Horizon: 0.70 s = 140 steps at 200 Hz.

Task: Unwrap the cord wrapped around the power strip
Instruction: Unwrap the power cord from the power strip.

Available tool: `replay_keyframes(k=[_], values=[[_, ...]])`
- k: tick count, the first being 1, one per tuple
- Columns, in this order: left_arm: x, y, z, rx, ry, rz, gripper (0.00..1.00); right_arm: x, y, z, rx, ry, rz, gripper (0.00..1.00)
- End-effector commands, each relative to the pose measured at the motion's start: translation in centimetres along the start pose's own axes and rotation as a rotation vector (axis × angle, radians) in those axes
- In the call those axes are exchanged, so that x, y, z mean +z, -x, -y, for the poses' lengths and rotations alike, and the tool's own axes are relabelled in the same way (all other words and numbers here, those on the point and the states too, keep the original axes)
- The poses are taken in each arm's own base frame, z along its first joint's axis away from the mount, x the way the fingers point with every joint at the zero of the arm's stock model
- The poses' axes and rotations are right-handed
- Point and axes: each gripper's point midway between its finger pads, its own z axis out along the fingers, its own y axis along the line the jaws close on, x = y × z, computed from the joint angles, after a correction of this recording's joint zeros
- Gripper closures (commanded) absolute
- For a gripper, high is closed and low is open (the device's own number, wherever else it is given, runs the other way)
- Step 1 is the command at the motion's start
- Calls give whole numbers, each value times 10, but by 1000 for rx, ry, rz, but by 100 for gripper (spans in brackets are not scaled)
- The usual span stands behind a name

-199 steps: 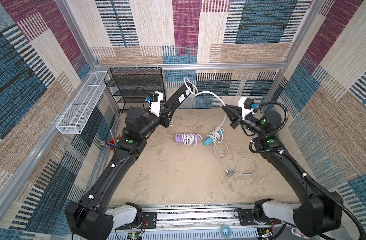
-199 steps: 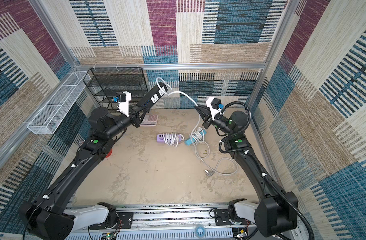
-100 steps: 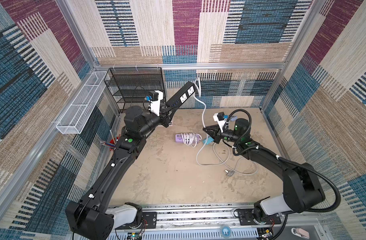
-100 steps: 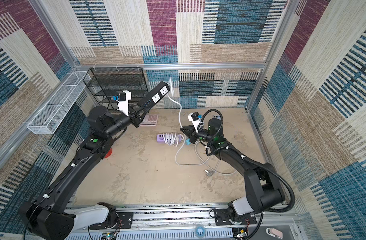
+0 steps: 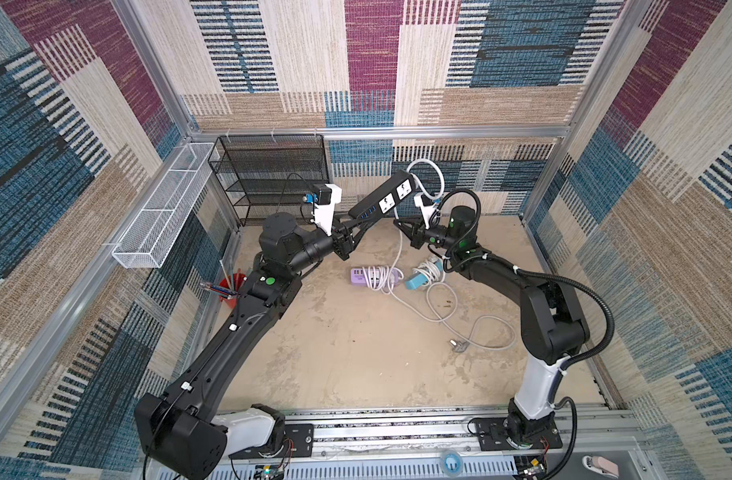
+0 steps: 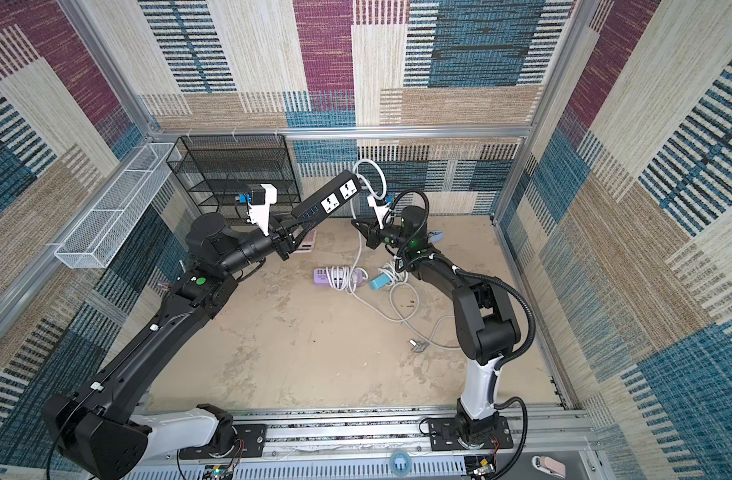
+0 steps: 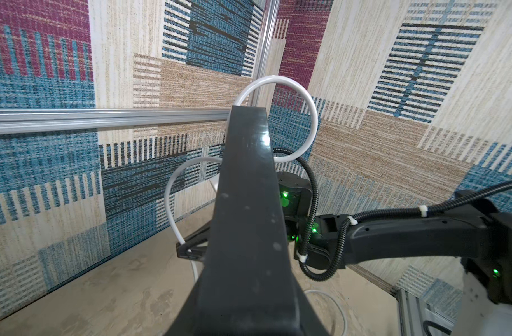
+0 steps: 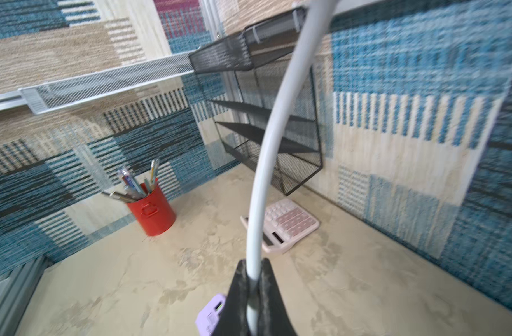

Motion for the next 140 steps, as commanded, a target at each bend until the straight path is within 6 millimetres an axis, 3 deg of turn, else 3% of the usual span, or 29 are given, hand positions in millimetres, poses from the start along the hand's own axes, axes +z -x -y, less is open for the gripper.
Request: replay_keyframes(k=[1, 21, 26, 49, 89, 116, 134, 140], values=[[2, 12, 8, 14, -38, 55, 100, -4, 40, 22, -30, -28, 90, 100], [6, 7, 9, 0, -47, 44, 100, -13, 71, 39, -63, -55, 125, 100], [7, 6, 9, -2, -48, 44, 100, -16, 89, 41, -92, -61, 148, 100], [12, -2, 6, -19, -43, 26, 100, -31, 132, 50, -161, -105, 188, 100], [21, -20, -15, -47, 39, -34, 100, -84, 190, 59, -234, -201, 259, 100], [12, -22, -37, 9, 183, -56, 100, -124, 203, 54, -259, -294, 280, 100], [2, -19, -50, 65, 285, -58, 100, -144, 202, 51, -271, -379, 267, 100], [-2, -17, -54, 85, 319, -58, 100, -150, 192, 54, -259, -419, 246, 100]])
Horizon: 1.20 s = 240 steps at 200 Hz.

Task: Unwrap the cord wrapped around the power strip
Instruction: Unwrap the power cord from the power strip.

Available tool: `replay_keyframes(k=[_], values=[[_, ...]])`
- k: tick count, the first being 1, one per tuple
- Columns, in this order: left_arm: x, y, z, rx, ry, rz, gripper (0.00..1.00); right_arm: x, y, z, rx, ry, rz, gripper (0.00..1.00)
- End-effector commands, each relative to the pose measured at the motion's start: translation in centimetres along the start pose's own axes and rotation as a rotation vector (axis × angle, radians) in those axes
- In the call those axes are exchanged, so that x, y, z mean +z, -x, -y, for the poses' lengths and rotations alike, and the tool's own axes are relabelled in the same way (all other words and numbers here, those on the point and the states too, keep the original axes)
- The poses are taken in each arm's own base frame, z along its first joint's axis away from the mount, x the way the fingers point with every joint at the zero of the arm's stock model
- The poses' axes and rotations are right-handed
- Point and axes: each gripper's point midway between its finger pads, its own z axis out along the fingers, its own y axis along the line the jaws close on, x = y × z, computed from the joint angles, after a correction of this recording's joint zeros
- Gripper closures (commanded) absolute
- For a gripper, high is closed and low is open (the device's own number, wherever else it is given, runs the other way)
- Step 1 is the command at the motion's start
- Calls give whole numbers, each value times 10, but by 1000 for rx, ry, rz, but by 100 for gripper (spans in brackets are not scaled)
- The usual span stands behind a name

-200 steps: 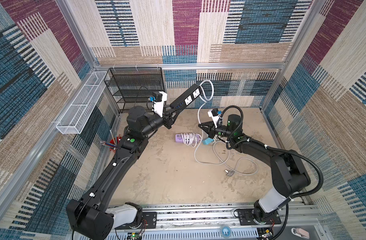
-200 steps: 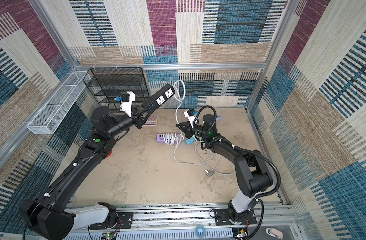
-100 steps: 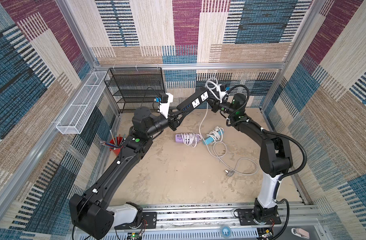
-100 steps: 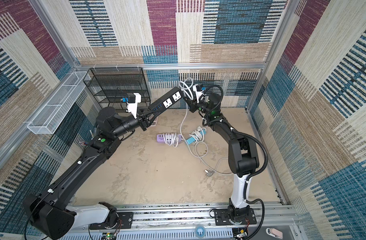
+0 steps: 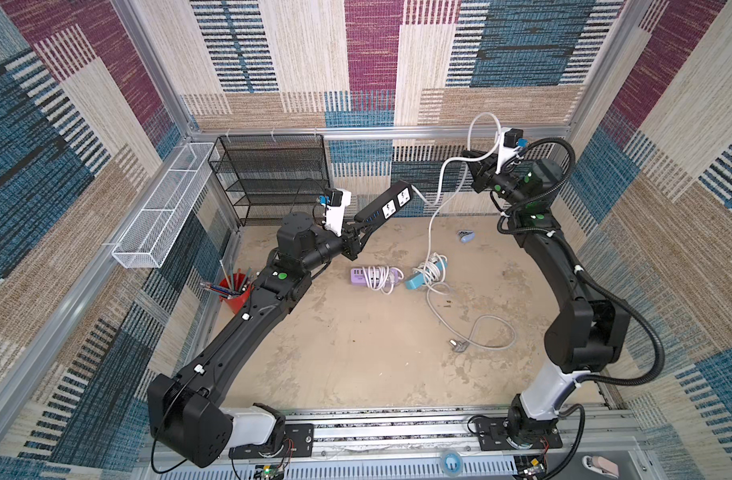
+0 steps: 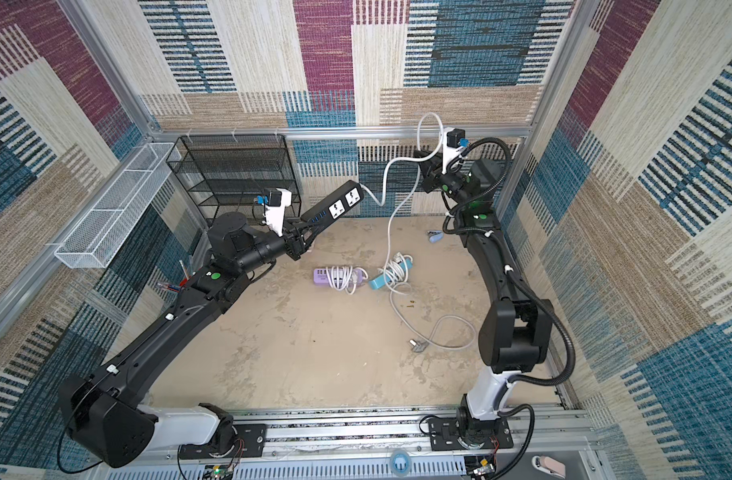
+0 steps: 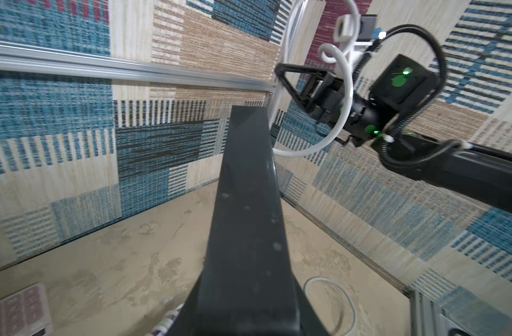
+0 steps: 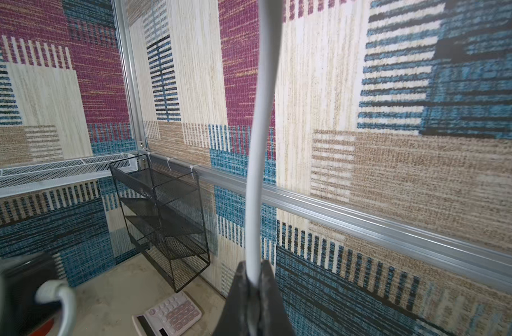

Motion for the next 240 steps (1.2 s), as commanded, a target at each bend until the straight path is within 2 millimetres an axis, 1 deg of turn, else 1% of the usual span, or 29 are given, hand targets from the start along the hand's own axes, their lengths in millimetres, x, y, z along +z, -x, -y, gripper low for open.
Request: replay_keyframes(k=[1, 16, 35, 57, 75, 103, 119, 138, 155, 188, 211, 240], values=[[-13, 17, -23, 116, 168, 45, 100, -21, 0, 9, -32, -122, -29, 100], [-22, 21, -34, 158, 251, 50, 100, -36, -8, 14, -36, -207, -75, 100], [-34, 26, -46, 206, 345, 59, 100, -57, -27, 20, -18, -309, -144, 100], [-48, 35, -53, 264, 420, 80, 100, -81, -54, 28, 19, -419, -237, 100], [-58, 41, -58, 305, 475, 94, 100, -100, -82, 35, 51, -508, -316, 100], [-70, 48, -62, 348, 529, 116, 100, -123, -121, 37, 119, -579, -424, 100], [-72, 49, -61, 358, 534, 122, 100, -135, -145, 37, 178, -614, -487, 100], [-74, 51, -62, 364, 542, 128, 100, -156, -173, 39, 241, -686, -557, 100], [-76, 52, -62, 368, 547, 134, 100, -180, -194, 45, 291, -756, -596, 100], [-76, 51, -62, 368, 551, 135, 100, -226, -236, 56, 422, -835, -646, 100], [-78, 53, -64, 375, 565, 138, 100, -250, -255, 64, 475, -901, -661, 100], [-79, 52, -65, 380, 573, 139, 100, -275, -279, 76, 574, -956, -668, 100]])
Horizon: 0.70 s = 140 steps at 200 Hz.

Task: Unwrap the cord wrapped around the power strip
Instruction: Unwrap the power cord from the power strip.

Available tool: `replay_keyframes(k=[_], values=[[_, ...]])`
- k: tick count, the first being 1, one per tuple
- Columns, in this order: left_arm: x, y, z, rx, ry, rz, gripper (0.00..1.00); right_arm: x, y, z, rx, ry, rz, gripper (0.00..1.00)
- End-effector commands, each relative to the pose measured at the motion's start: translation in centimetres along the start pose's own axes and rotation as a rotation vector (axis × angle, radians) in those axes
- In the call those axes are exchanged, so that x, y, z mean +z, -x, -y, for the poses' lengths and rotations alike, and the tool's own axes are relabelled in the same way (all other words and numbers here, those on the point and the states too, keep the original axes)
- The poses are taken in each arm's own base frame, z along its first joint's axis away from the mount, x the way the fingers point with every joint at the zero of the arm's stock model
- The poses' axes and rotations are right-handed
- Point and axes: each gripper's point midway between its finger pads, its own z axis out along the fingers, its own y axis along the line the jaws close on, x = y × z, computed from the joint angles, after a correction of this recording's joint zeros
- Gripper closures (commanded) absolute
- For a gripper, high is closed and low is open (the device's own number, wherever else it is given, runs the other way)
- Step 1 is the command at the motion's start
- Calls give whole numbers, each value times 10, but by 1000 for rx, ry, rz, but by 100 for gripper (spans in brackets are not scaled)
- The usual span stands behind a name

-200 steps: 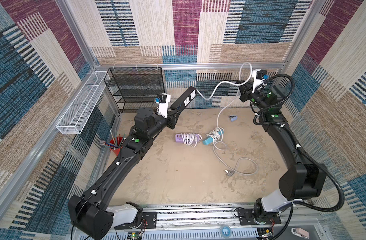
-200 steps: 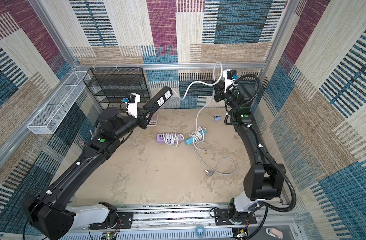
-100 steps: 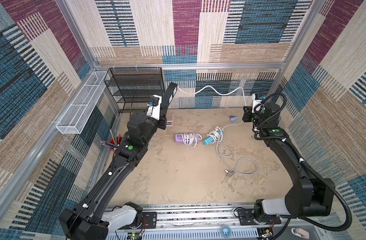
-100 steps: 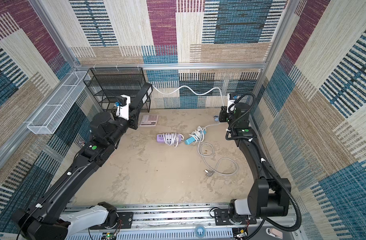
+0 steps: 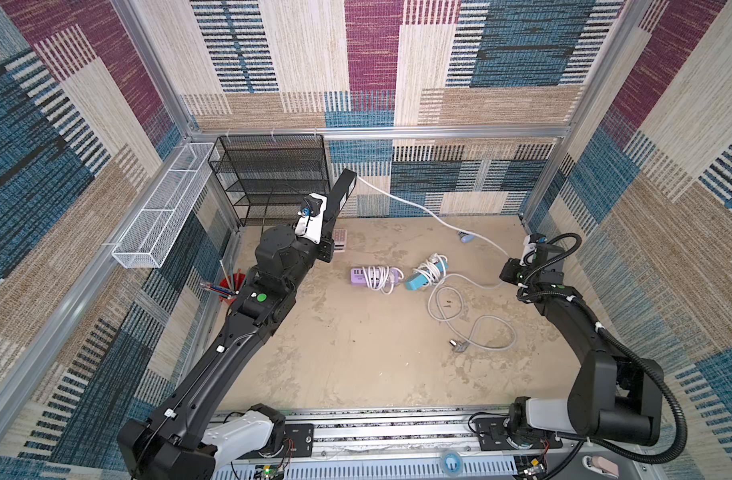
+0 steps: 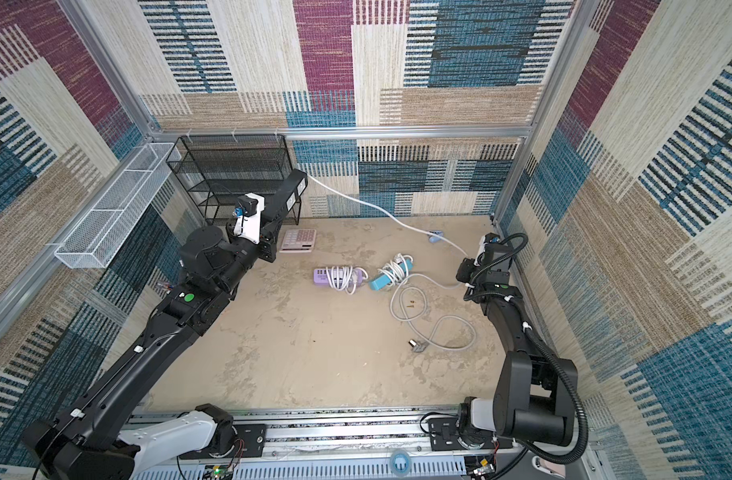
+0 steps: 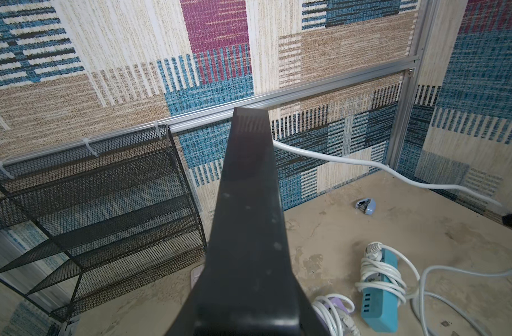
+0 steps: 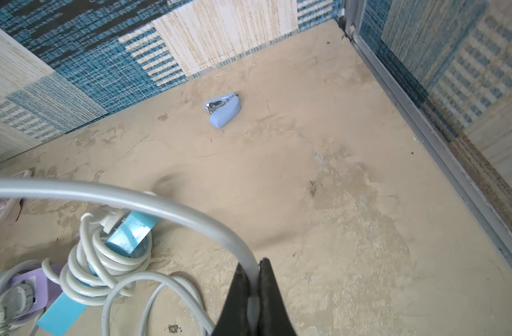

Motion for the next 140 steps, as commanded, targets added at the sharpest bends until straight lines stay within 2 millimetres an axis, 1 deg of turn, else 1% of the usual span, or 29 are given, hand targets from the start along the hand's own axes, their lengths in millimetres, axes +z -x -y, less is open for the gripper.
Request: replay_keyframes(k=[1, 24, 60, 78, 106, 120, 140], values=[[-5, 24, -22, -1, 108, 86, 100, 8, -9, 26, 109, -56, -14, 100], [-5, 23, -18, -8, 89, 89, 100, 18, -25, 39, 153, -80, -60, 100], [1, 21, 2, -39, -16, 98, 100, 31, -46, 55, 168, -150, -119, 100], [5, 19, 9, -55, -50, 93, 100, 37, -56, 62, 178, -178, -149, 100], [8, 16, 16, -68, -78, 85, 100, 46, -73, 66, 185, -184, -199, 100], [9, 16, 19, -69, -93, 86, 100, 47, -75, 65, 186, -175, -199, 100], [12, 14, 27, -69, -135, 78, 100, 47, -73, 59, 181, -139, -194, 100]])
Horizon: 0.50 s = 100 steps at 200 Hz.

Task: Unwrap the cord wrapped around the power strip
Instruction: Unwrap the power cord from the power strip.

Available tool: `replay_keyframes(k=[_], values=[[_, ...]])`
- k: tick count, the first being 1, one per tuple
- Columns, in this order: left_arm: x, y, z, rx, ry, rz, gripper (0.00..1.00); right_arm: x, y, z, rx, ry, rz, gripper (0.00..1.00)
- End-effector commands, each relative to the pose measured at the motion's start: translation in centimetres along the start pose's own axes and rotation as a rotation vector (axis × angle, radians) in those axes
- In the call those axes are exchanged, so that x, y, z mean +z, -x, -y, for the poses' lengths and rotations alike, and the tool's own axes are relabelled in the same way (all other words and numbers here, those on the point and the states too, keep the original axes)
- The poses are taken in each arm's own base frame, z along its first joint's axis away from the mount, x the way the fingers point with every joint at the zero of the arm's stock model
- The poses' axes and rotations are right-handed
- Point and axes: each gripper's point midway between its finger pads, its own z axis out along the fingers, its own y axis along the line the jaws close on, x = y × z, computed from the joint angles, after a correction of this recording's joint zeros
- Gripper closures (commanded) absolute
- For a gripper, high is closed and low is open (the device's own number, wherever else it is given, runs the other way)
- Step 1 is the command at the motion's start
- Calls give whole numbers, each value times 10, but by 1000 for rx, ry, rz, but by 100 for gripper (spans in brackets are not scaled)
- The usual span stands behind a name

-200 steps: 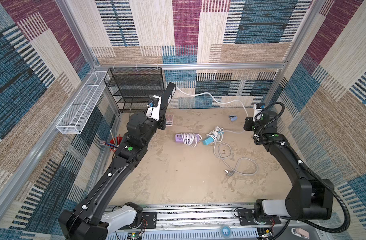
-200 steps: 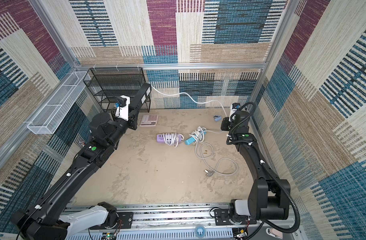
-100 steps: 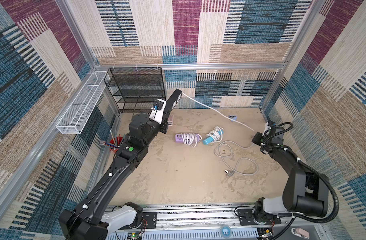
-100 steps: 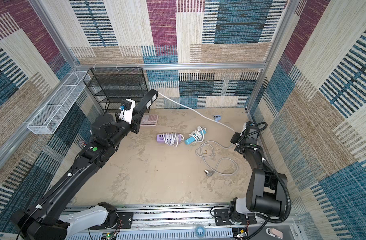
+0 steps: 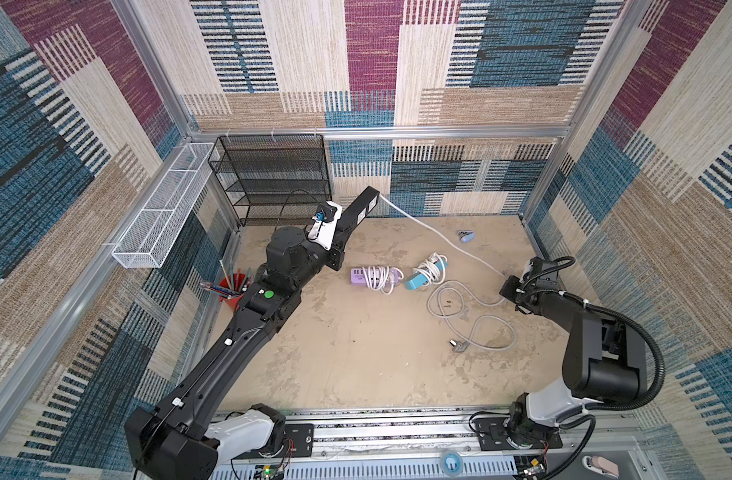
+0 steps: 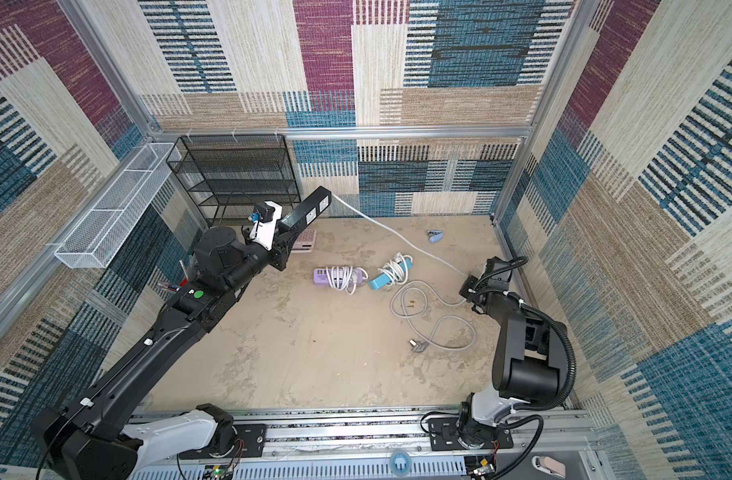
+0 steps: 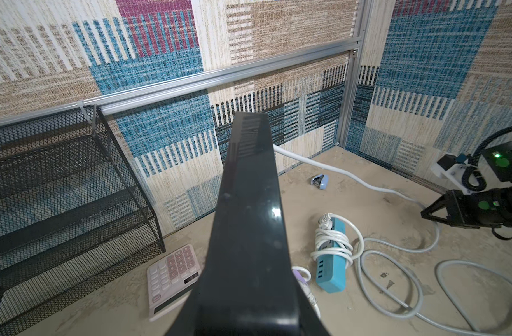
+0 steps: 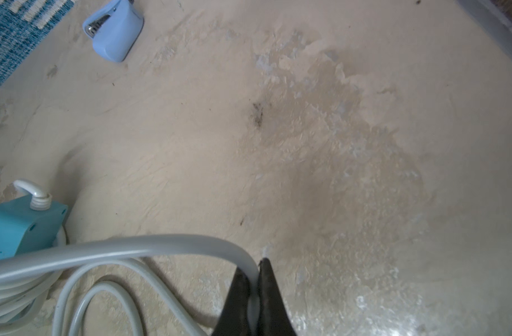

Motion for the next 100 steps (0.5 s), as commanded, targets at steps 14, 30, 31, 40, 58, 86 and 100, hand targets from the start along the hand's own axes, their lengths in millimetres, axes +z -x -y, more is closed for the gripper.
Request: replay_keyframes(k=[14, 30, 31, 40, 58, 86, 100], values=[[1, 37, -4, -25, 14, 131, 100, -4, 6, 4, 8, -20, 26, 85], [5, 34, 1, -29, -16, 118, 100, -10, 11, -1, 3, -1, 46, 59], [5, 34, 1, -29, -16, 118, 100, -11, 12, -2, 2, 0, 48, 57], [7, 33, 3, -29, -30, 112, 100, -14, 14, -3, 0, 5, 57, 49], [11, 31, 10, -34, -70, 101, 100, -20, 18, -6, -2, 8, 70, 34], [18, 27, 21, -50, -135, 83, 100, -35, 31, -15, -14, 33, 118, 18], [21, 24, 24, -49, -150, 69, 100, -51, 40, -29, -46, 72, 164, 10]])
